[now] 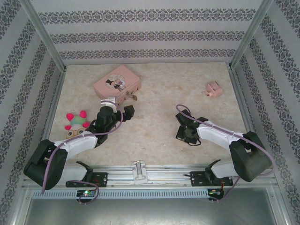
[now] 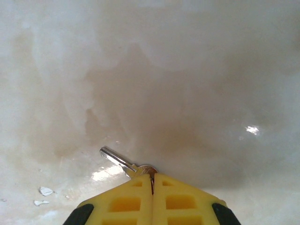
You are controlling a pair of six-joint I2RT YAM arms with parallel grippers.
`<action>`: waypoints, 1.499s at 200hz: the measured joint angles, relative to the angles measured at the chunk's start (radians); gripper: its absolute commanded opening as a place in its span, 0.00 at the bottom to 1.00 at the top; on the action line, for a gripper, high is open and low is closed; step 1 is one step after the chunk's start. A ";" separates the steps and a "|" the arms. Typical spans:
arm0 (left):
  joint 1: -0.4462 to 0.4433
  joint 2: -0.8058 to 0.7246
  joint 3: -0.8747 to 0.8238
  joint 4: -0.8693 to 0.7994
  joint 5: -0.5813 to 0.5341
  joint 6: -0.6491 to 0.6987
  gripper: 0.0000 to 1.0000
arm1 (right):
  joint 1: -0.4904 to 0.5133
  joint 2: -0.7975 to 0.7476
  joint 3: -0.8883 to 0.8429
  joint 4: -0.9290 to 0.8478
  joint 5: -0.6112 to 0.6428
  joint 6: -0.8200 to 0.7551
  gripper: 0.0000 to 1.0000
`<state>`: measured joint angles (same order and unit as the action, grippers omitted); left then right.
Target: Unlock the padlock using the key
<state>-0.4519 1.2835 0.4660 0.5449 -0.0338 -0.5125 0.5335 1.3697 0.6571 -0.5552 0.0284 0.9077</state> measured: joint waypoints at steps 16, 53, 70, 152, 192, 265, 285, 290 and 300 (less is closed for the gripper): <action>0.000 -0.011 0.010 -0.031 -0.020 -0.013 0.99 | 0.018 0.000 0.016 0.007 0.000 -0.039 0.00; 0.000 -0.080 0.076 -0.142 -0.046 -0.008 0.99 | 0.059 -0.046 0.074 0.035 -0.001 -0.150 0.00; 0.000 -0.121 0.089 -0.165 -0.046 0.003 0.99 | 0.069 -0.075 0.104 0.053 -0.002 -0.203 0.00; 0.022 -0.112 0.255 -0.356 0.201 0.026 0.95 | 0.106 -0.135 0.171 0.205 -0.070 -0.363 0.00; 0.022 -0.045 0.310 -0.370 0.395 0.009 0.80 | 0.119 -0.135 0.171 0.344 -0.101 -0.361 0.00; 0.022 0.110 0.375 -0.373 0.680 -0.053 0.54 | 0.121 -0.102 0.171 0.516 -0.145 -0.337 0.00; 0.021 0.119 0.381 -0.372 0.719 -0.065 0.55 | 0.126 -0.097 0.171 0.536 -0.151 -0.335 0.00; 0.019 0.119 0.381 -0.371 0.727 -0.068 0.55 | 0.126 -0.097 0.171 0.541 -0.151 -0.334 0.00; 0.019 0.119 0.381 -0.364 0.739 -0.072 0.55 | 0.126 -0.097 0.171 0.548 -0.151 -0.333 0.00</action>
<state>-0.4332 1.4025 0.8467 0.1806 0.7055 -0.5846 0.6594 1.2732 0.8276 -0.0071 -0.1230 0.5743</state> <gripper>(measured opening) 0.547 0.052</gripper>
